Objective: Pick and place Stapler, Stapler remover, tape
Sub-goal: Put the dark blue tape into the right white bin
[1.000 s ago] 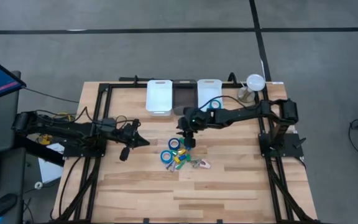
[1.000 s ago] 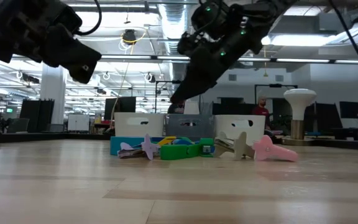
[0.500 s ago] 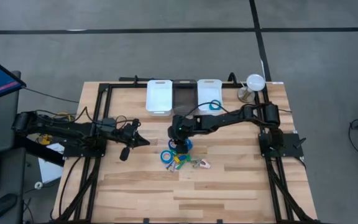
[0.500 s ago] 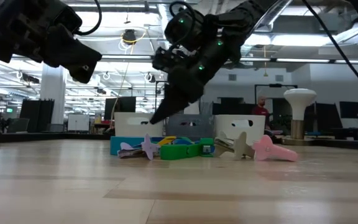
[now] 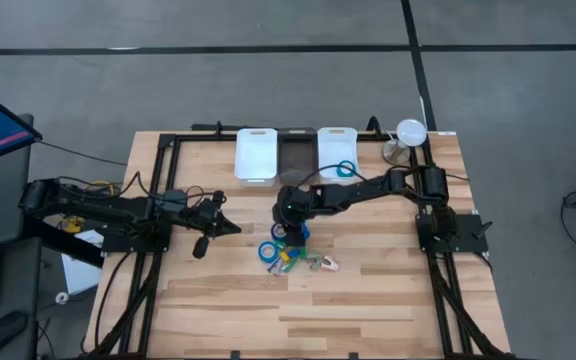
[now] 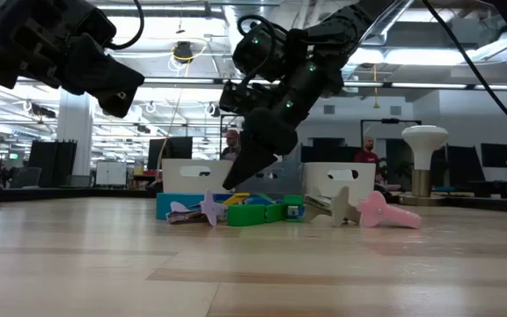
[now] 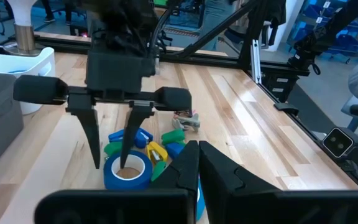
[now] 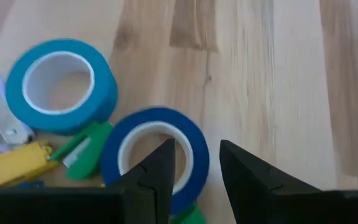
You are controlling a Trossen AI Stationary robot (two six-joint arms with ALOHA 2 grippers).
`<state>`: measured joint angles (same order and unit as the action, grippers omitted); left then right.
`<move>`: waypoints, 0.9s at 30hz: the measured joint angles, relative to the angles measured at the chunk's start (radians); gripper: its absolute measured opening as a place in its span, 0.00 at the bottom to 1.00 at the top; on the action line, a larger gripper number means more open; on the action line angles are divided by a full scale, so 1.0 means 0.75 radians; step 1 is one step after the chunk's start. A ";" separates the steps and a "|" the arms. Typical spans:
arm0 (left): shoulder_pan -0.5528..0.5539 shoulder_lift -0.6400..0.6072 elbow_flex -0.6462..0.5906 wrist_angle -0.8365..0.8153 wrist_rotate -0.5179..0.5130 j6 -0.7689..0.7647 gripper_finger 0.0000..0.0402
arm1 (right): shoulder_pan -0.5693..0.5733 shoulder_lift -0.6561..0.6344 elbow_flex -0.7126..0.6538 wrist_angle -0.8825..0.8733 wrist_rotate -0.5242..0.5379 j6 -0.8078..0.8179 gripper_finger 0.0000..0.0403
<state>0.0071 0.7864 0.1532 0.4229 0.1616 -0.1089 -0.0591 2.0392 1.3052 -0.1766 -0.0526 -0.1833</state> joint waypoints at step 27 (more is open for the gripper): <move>0.000 0.000 0.000 0.006 0.000 0.000 0.01 | -0.012 0.127 0.004 0.036 -0.015 0.016 0.29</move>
<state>0.0071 0.7864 0.1532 0.4272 0.1616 -0.1089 -0.0677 2.1342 1.3080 -0.1496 -0.0638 -0.1715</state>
